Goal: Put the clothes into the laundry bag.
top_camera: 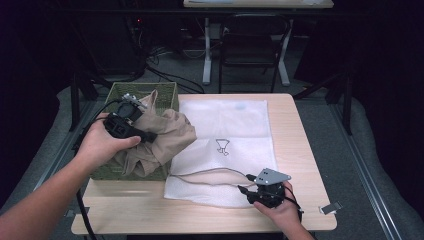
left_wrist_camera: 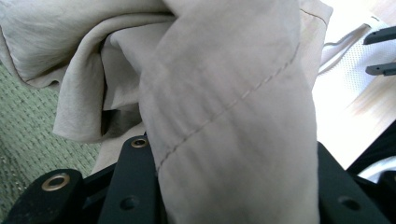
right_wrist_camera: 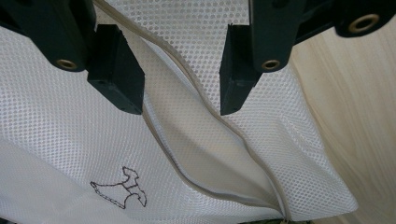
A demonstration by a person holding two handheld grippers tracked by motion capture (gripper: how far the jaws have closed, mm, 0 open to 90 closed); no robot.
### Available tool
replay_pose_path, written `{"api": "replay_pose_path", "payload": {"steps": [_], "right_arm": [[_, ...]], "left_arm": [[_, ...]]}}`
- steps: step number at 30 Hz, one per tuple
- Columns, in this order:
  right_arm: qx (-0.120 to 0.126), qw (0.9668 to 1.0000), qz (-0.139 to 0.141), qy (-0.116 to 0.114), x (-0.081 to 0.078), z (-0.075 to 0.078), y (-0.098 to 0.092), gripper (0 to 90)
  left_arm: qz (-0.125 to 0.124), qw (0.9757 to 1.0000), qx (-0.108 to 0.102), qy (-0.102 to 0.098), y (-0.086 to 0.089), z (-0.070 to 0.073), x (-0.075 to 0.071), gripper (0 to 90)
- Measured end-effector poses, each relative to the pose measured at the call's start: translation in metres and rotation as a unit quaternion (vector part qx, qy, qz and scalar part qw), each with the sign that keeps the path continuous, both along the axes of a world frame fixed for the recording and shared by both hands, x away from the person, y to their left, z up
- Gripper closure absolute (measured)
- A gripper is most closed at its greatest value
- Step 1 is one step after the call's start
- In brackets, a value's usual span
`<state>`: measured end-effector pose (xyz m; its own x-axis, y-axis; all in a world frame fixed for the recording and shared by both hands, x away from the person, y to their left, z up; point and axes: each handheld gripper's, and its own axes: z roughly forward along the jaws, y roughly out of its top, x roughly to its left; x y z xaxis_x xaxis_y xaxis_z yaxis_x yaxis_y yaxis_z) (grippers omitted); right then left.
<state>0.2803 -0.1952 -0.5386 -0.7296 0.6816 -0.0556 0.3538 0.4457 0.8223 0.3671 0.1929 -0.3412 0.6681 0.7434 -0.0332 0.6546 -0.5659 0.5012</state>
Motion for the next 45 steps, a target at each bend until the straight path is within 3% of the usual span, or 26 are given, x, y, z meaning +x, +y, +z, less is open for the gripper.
{"api": "replay_pose_path", "payload": {"steps": [21,33,45], "right_arm": [[0.002,1.0000,-0.004,-0.002,0.002,0.001,0.000,50.7],[-0.013,0.9997,-0.018,0.005,0.016,0.006,0.005,53.5],[-0.044,0.9990,0.005,-0.006,0.035,0.007,0.029,53.5]], "left_arm": [[-0.035,0.9994,-0.003,0.001,-0.005,-0.009,-0.028,61.4],[-0.033,0.9994,-0.009,-0.002,-0.004,-0.012,-0.036,61.4],[-0.040,0.9991,-0.011,-0.003,-0.006,-0.013,-0.040,61.4]]}}
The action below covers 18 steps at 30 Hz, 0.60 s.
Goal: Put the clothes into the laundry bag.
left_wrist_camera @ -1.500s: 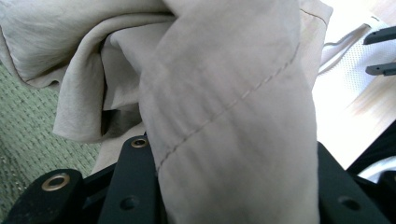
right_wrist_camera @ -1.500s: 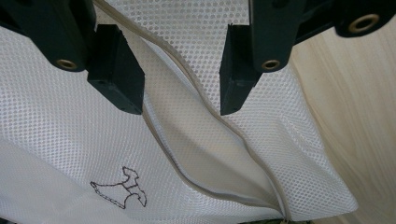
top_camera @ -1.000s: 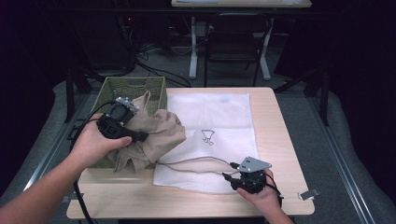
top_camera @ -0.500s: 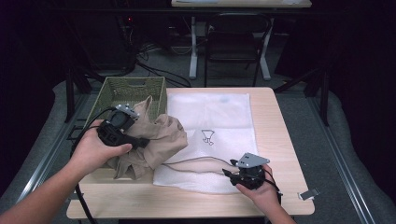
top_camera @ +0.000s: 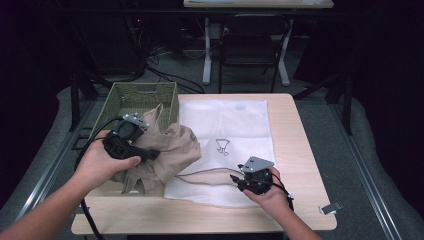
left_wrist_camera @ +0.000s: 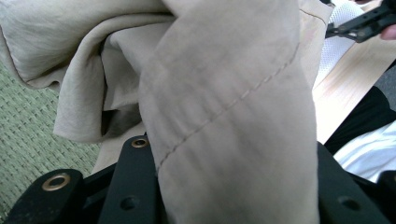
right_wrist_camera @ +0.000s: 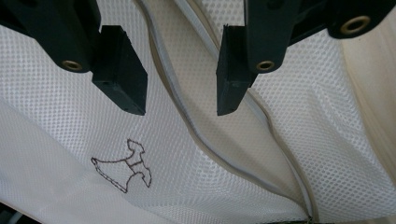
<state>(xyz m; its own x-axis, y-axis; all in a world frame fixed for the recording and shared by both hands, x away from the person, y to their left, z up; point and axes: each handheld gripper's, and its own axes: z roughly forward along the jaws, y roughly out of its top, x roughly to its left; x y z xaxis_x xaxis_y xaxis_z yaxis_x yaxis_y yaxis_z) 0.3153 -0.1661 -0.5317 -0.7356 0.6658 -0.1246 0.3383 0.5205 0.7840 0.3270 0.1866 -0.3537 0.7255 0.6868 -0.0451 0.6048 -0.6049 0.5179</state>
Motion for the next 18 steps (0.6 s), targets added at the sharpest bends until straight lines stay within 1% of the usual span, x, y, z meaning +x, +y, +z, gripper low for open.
{"api": "replay_pose_path", "payload": {"steps": [3,5,7,9,13,18], "right_arm": [[-0.005,1.0000,0.004,-0.003,0.007,0.000,0.007,53.8],[-0.002,1.0000,0.005,0.002,0.010,-0.002,0.010,54.1],[-0.010,0.9999,0.008,0.006,0.015,-0.005,0.014,54.5],[-0.013,0.9998,0.010,0.006,0.017,-0.007,0.017,54.7],[-0.015,0.9998,0.011,0.007,0.022,-0.009,0.022,55.6],[-0.021,0.9996,0.016,0.009,0.027,-0.010,0.027,59.5]], "left_arm": [[-0.003,1.0000,0.001,0.000,-0.002,0.000,-0.002,61.5],[-0.006,1.0000,0.000,-0.001,-0.004,-0.001,-0.003,61.5],[-0.010,1.0000,-0.002,0.000,-0.005,-0.001,-0.004,61.4],[-0.011,0.9999,-0.001,-0.002,-0.006,-0.001,-0.005,61.5],[-0.018,0.9998,-0.002,0.000,-0.008,-0.003,-0.006,61.5],[-0.022,0.9998,-0.002,0.001,-0.011,-0.005,-0.008,61.5]]}}
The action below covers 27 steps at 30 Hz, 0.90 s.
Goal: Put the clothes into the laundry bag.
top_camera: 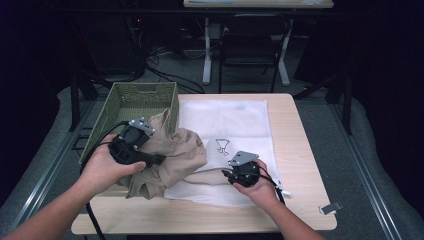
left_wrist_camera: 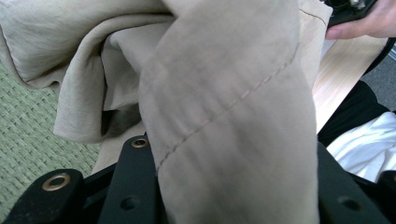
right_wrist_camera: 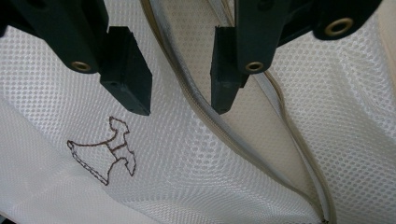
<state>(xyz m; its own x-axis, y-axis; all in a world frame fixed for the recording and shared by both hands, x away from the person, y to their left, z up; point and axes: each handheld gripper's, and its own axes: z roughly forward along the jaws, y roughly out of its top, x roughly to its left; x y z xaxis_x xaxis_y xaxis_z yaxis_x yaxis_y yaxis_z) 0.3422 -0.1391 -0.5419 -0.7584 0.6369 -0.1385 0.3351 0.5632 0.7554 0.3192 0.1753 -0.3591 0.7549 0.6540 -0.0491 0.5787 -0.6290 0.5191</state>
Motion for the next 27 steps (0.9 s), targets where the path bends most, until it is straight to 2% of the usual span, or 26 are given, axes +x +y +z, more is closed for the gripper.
{"api": "replay_pose_path", "payload": {"steps": [8,15,27], "right_arm": [[-0.009,0.9999,0.005,-0.002,0.005,-0.002,0.006,66.0],[-0.004,0.9999,0.009,-0.002,0.005,0.000,0.006,74.6],[-0.006,0.9997,0.024,-0.005,0.010,0.010,0.010,86.6]], "left_arm": [[-0.006,1.0000,-0.002,0.000,-0.003,-0.003,-0.002,61.5],[-0.012,0.9999,-0.002,0.003,-0.007,-0.008,-0.003,61.5],[-0.016,0.9998,-0.004,0.006,-0.009,-0.015,-0.003,61.6]]}}
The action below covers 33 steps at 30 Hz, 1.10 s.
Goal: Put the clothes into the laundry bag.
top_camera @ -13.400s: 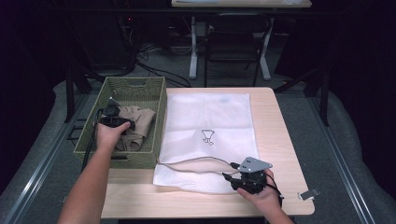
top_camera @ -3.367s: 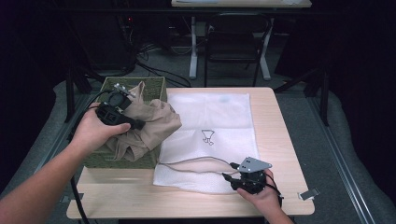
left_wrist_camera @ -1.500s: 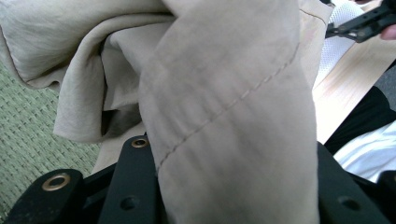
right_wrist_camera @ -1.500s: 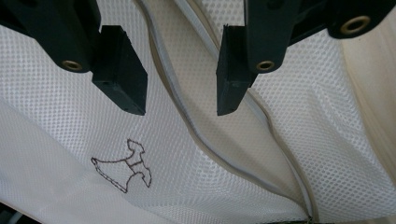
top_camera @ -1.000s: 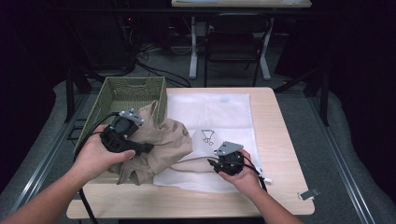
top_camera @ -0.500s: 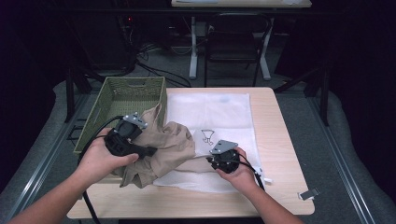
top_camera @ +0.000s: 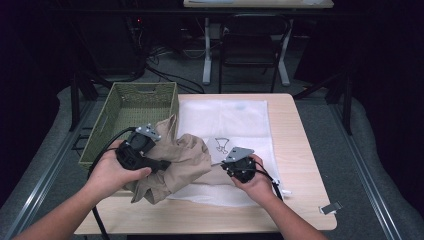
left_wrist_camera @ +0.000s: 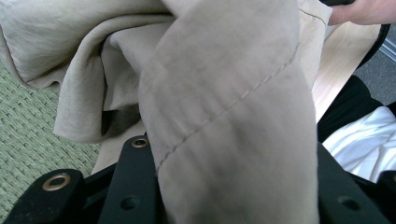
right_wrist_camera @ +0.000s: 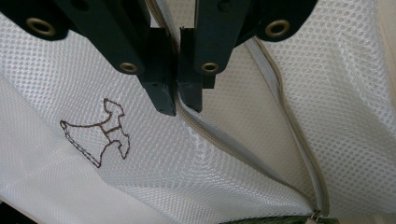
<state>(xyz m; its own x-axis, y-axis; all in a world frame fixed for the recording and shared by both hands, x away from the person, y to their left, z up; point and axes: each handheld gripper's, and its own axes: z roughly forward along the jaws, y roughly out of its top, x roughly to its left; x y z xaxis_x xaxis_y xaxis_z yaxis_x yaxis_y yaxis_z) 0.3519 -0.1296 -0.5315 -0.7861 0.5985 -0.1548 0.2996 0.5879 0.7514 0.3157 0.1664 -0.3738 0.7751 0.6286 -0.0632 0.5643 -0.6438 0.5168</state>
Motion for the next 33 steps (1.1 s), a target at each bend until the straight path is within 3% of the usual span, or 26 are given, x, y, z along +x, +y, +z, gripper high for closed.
{"api": "replay_pose_path", "payload": {"steps": [26,33], "right_arm": [[0.024,0.9989,0.017,0.036,0.026,0.032,-0.001,87.7],[0.037,0.9986,0.017,0.035,0.031,0.043,-0.003,87.8]], "left_arm": [[0.003,0.9999,0.014,0.001,-0.006,-0.010,0.003,61.6],[0.004,1.0000,0.002,0.001,-0.006,-0.010,0.003,61.6]]}}
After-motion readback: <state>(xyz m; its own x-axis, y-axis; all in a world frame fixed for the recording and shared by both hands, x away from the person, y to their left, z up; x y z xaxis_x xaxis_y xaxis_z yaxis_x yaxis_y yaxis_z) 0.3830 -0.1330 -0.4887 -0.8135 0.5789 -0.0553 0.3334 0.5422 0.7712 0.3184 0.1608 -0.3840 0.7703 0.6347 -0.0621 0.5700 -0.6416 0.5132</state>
